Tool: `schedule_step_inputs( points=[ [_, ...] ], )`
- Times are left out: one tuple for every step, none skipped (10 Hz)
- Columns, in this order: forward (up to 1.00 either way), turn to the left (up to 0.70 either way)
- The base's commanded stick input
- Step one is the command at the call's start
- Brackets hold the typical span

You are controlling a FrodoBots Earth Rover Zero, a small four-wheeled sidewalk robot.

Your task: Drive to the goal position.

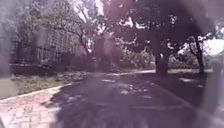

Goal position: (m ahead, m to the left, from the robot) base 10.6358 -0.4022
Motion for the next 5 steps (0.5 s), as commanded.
schedule_step_inputs(
  points=[
    [0.70, 0.00],
    [0.70, 0.00],
    [0.70, 0.00],
    [0.70, 0.00],
    [0.70, 0.00]
  ],
)
